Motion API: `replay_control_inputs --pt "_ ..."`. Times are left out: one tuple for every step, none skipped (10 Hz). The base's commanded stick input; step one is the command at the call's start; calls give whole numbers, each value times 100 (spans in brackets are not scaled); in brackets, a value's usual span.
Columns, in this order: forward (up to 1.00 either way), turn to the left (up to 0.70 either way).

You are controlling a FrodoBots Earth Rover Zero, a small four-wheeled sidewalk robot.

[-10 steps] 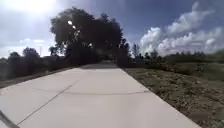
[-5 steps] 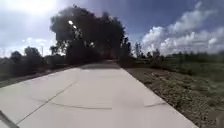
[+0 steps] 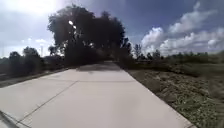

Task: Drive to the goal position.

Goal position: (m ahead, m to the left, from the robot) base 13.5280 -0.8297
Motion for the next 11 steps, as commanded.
replay_control_inputs --pt "85 0" --pt "85 0" --pt "85 0" --pt "85 0" --pt "85 0" --pt "85 0" --pt "85 0" --pt "85 0" --pt "85 0" --pt "85 0" --pt "85 0"
